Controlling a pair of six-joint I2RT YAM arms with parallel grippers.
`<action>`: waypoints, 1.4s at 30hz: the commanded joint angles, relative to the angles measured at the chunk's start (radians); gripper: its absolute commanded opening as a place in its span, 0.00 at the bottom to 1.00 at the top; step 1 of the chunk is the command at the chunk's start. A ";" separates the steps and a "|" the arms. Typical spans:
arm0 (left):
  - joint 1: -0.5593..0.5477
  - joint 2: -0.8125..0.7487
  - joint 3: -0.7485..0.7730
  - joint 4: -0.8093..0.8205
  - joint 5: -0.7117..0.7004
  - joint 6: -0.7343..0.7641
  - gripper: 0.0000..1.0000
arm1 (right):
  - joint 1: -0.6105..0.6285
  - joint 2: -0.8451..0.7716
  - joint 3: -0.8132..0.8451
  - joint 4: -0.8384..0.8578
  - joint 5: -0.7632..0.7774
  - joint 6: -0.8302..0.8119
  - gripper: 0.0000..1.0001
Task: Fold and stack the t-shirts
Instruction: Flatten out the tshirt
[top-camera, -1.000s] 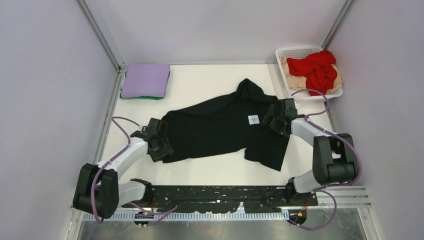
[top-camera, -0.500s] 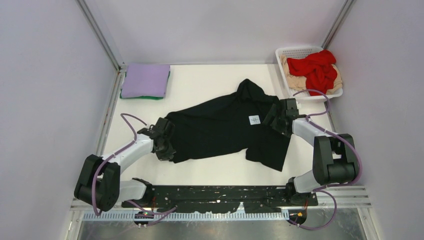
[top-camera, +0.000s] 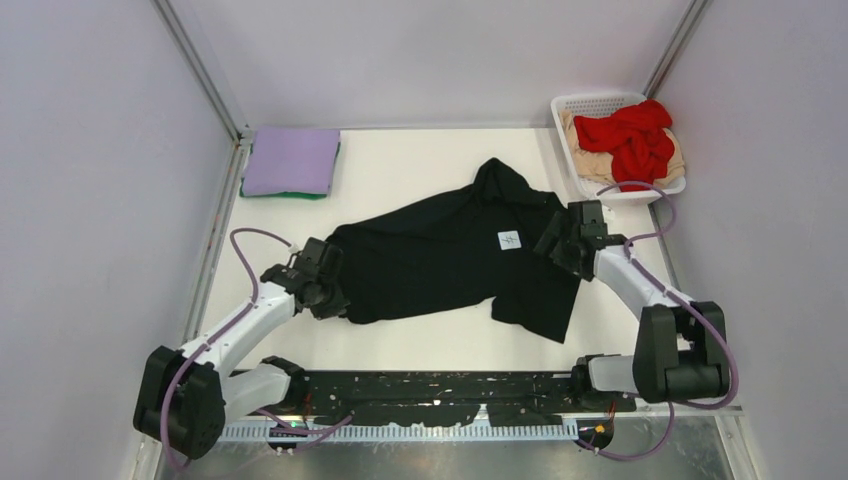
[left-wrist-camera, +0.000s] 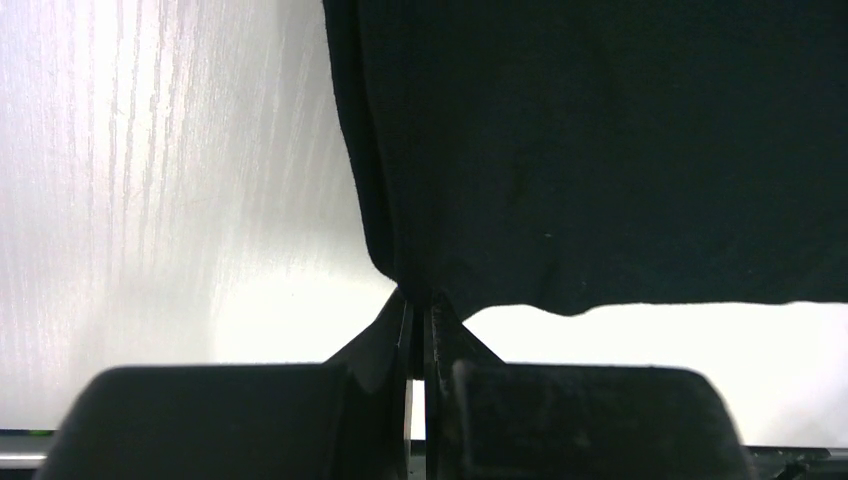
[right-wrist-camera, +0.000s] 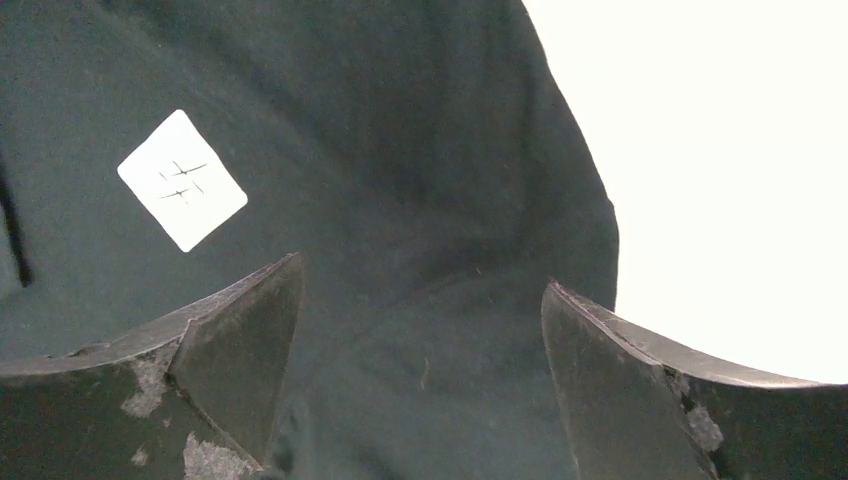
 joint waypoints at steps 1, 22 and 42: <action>-0.004 -0.054 0.004 0.009 0.021 0.035 0.00 | -0.003 -0.149 0.014 -0.171 0.095 0.008 0.96; -0.004 -0.062 0.004 0.009 -0.069 0.051 0.00 | 0.212 -0.362 -0.168 -0.503 0.082 0.243 0.90; -0.004 -0.071 0.021 -0.001 -0.078 0.052 0.00 | 0.249 -0.238 -0.210 -0.350 0.031 0.260 0.48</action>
